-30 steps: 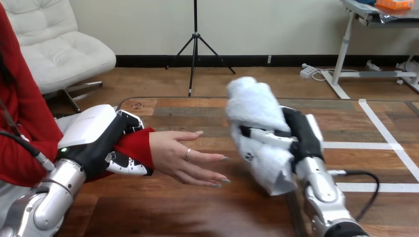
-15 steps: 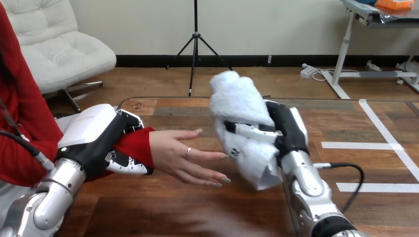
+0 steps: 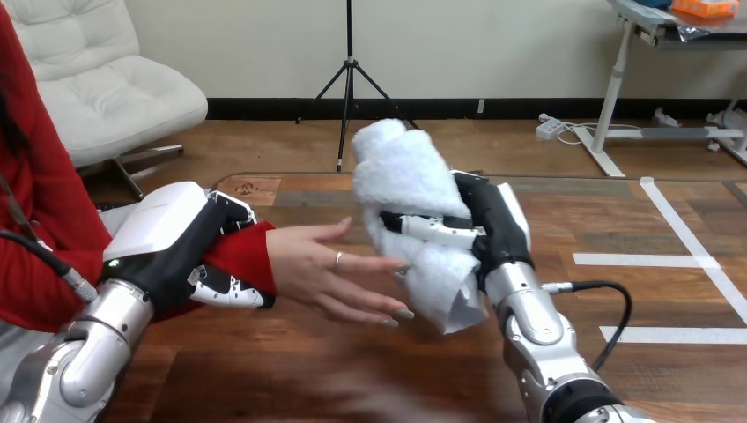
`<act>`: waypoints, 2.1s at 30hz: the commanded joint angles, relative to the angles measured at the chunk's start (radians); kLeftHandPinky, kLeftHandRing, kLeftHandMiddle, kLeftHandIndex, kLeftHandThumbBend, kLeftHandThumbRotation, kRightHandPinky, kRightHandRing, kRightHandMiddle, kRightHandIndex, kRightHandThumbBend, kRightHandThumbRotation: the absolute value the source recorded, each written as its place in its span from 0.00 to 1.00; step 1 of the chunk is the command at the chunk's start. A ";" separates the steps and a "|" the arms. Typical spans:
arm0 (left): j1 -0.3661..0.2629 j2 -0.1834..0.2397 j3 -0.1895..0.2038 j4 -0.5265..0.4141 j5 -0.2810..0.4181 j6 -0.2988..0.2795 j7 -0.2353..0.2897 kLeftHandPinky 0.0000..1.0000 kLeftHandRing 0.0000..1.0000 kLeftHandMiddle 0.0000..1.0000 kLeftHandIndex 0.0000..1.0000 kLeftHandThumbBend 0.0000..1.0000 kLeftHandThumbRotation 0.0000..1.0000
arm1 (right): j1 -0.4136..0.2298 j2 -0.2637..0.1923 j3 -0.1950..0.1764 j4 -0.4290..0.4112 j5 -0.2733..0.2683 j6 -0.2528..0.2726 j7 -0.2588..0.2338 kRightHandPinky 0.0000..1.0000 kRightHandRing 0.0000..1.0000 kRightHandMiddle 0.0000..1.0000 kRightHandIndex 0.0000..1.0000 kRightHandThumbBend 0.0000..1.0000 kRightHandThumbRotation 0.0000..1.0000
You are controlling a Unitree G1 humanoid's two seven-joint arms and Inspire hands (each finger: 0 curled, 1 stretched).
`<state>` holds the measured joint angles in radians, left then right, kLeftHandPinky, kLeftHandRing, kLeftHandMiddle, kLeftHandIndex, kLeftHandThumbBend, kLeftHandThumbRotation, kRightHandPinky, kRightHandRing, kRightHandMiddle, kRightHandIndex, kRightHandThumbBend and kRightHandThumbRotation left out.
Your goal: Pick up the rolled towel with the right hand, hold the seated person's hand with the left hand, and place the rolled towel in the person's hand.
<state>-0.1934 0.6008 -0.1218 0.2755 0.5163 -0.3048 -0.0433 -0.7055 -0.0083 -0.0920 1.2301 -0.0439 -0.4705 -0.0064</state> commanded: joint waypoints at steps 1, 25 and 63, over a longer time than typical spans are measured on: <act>-0.173 -0.016 0.068 -0.097 -0.049 -0.051 0.058 0.29 0.33 0.37 0.36 0.75 0.00 | -0.111 0.017 0.009 -0.062 0.000 -0.076 0.009 0.31 0.35 0.40 0.43 0.81 0.00; -0.208 -0.023 0.088 -0.075 -0.064 -0.041 0.068 0.28 0.32 0.36 0.35 0.73 0.00 | -0.074 0.053 0.027 -0.120 0.012 -0.123 0.061 0.29 0.34 0.39 0.43 0.81 0.00; -0.248 -0.029 0.106 -0.024 -0.093 -0.049 0.082 0.27 0.30 0.36 0.36 0.72 0.00 | -0.003 0.076 0.050 -0.215 0.015 -0.159 0.121 0.30 0.35 0.40 0.43 0.81 0.00</act>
<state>-0.2414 0.5802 -0.0983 0.2892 0.4783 -0.3048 -0.0384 -0.6560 0.0388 -0.0748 1.1374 -0.0328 -0.5498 0.0681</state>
